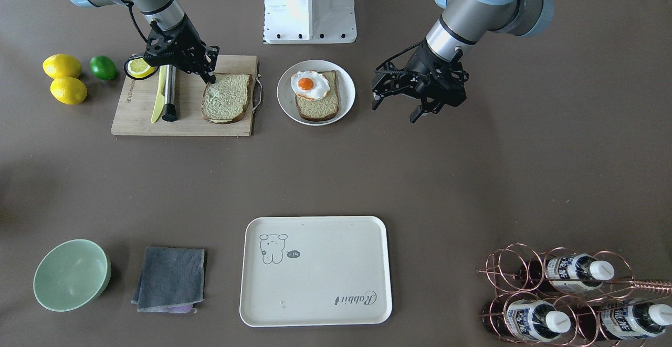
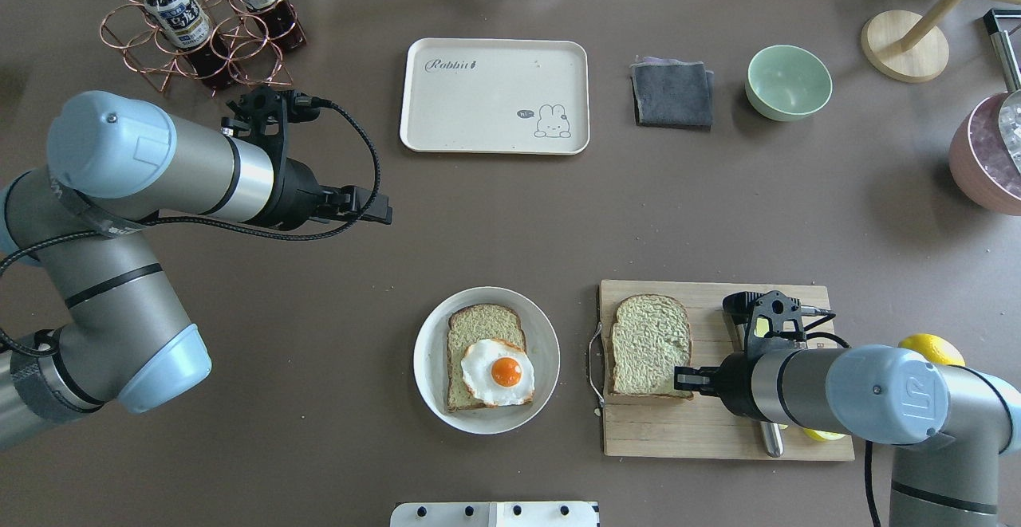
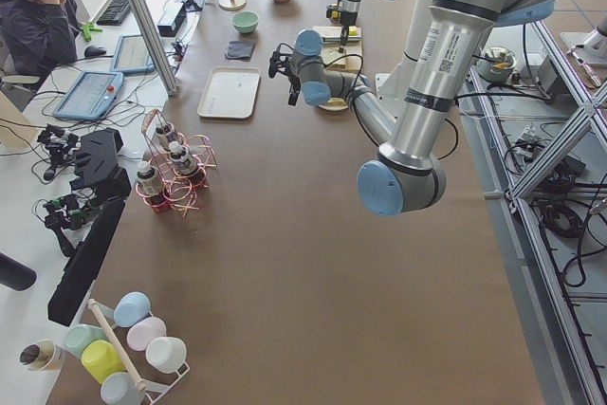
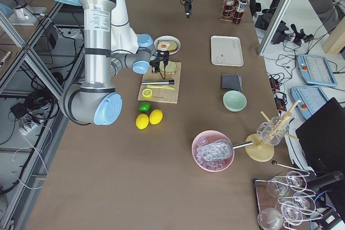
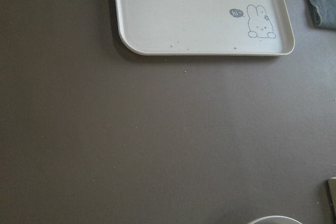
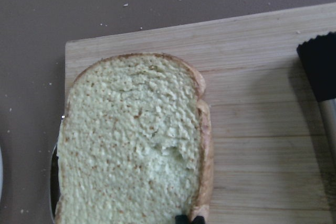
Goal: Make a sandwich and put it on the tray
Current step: 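Lower the right gripper and grasp the bread slice's edge, then lift the bread slice and flip it onto the egg on the plate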
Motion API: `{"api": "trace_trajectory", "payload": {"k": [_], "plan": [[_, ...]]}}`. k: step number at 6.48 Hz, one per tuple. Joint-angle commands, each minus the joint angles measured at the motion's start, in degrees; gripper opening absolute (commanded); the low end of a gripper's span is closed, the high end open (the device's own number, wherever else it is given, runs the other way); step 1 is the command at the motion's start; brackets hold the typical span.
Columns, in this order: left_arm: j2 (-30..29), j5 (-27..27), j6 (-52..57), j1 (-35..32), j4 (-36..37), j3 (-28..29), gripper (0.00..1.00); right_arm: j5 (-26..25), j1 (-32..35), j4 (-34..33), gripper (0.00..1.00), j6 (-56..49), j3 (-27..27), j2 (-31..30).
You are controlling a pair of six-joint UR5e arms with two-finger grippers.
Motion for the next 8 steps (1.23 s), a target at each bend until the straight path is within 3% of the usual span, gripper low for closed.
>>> {"api": "trace_trajectory", "payload": {"k": [1, 4, 5, 7, 8], "plan": [[0.0, -0.1, 0.0, 0.0, 0.0, 0.0, 0.98, 0.5, 1.1, -0.1, 0.0, 0.4, 2.2, 0.0], [0.1, -0.5, 0.1, -0.3, -0.1, -0.3, 0.98, 3.8, 4.4, -0.5, 0.0, 0.4, 5.8, 0.7], [0.1, -0.4, 0.1, -0.4, 0.0, -0.2, 0.98, 3.7, 4.3, -1.7, 0.0, 0.4, 5.3, 4.1], [0.4, -0.5, 0.1, -0.5, -0.1, -0.2, 0.98, 2.4, 2.8, -12.1, 0.0, 0.5, 5.2, 14.4], [0.3, -0.4, 0.1, -0.5, -0.1, 0.3, 0.98, -1.1, -0.1, -13.0, 0.0, 0.4, 3.6, 17.9]]}}
